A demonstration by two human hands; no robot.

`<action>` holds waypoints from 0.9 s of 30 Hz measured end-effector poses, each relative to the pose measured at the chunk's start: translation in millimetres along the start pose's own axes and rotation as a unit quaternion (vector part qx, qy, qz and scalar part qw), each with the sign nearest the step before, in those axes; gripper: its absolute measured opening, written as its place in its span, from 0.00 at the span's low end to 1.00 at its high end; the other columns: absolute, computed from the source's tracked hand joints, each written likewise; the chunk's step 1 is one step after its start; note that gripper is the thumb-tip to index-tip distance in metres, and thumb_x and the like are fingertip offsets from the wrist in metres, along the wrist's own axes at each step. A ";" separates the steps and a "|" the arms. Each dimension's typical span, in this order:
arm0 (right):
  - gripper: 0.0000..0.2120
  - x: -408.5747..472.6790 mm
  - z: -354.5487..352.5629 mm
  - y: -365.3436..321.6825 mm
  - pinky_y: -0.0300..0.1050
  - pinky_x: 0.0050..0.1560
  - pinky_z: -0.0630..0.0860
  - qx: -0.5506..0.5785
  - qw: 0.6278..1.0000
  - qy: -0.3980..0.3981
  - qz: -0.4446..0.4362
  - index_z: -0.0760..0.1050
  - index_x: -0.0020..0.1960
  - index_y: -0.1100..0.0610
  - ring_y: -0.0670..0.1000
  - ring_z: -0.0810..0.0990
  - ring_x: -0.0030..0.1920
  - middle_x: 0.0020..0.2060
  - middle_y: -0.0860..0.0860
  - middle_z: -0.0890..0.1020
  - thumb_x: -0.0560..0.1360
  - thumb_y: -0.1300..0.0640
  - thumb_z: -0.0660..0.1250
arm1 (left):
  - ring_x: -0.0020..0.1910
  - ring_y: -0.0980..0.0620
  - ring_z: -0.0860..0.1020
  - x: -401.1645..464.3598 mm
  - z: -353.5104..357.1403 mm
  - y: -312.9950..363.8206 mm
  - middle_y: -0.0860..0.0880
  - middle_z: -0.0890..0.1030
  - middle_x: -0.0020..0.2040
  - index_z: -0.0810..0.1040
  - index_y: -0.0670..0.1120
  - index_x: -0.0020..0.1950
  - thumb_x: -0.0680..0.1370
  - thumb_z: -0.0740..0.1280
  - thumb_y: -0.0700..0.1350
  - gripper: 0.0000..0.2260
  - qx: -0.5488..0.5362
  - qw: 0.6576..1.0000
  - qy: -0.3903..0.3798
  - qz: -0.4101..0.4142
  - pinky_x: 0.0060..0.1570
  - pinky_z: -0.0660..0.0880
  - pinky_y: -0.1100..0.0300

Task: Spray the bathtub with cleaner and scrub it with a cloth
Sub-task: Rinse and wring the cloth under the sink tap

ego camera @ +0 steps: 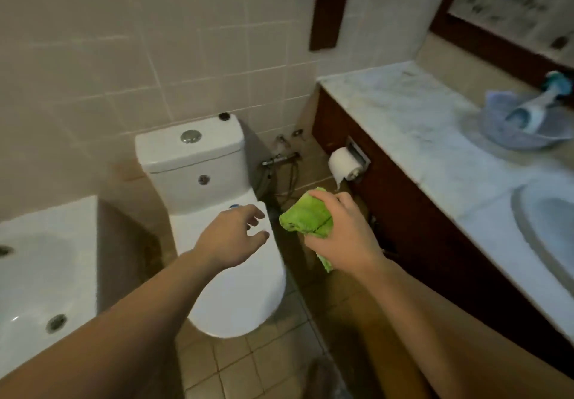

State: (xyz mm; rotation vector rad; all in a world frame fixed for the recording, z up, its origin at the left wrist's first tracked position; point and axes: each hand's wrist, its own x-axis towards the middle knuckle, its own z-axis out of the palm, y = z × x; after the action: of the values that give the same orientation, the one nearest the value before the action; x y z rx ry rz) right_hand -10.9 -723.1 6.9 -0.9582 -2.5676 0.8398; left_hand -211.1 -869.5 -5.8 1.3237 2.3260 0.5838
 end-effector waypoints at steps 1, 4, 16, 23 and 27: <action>0.38 -10.2 -17.6 13.1 0.49 0.59 0.77 -0.008 1.000 0.016 0.025 0.61 0.74 0.36 0.49 0.72 0.61 0.58 0.42 0.66 0.69 0.49 0.75 | 0.51 0.55 0.79 11.1 5.9 21.0 0.55 0.81 0.56 0.78 0.54 0.64 0.78 0.71 0.56 0.16 0.006 0.999 -0.012 0.032 0.53 0.77 0.58; 0.40 -43.0 -68.6 54.9 0.49 0.58 0.76 -0.026 0.992 0.074 0.098 0.60 0.74 0.36 0.49 0.71 0.60 0.58 0.42 0.66 0.68 0.48 0.75 | 0.52 0.57 0.78 40.7 29.2 87.7 0.56 0.81 0.56 0.78 0.54 0.64 0.78 0.71 0.56 0.16 0.004 0.991 -0.055 0.118 0.52 0.77 0.60; 0.41 -182.3 -198.2 249.4 0.46 0.56 0.73 -0.024 0.907 0.260 0.330 0.63 0.73 0.39 0.49 0.72 0.60 0.60 0.46 0.70 0.63 0.46 0.74 | 0.59 0.61 0.78 116.7 177.9 339.7 0.58 0.80 0.60 0.78 0.56 0.68 0.77 0.72 0.57 0.20 0.020 0.920 -0.198 0.337 0.59 0.76 0.62; 0.38 -209.1 -265.2 326.9 0.46 0.59 0.72 -0.050 0.876 0.286 0.386 0.63 0.74 0.42 0.49 0.69 0.62 0.57 0.43 0.67 0.67 0.48 0.73 | 0.57 0.59 0.76 152.6 257.0 459.3 0.61 0.78 0.58 0.75 0.58 0.67 0.77 0.69 0.59 0.19 0.047 0.878 -0.266 0.394 0.57 0.75 0.58; 0.39 -209.8 -286.6 370.1 0.48 0.61 0.72 -0.051 0.855 0.282 0.432 0.63 0.75 0.43 0.51 0.68 0.62 0.57 0.45 0.66 0.65 0.46 0.71 | 0.57 0.61 0.75 180.5 294.5 505.9 0.60 0.78 0.59 0.76 0.58 0.67 0.77 0.71 0.57 0.19 0.044 0.858 -0.289 0.422 0.59 0.74 0.59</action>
State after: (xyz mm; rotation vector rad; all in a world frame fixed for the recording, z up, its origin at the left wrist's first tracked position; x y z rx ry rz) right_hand 457.9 -514.9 -0.6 -2.0827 -1.6334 0.4657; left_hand 216.3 -430.6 -3.8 2.1902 1.2347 0.2378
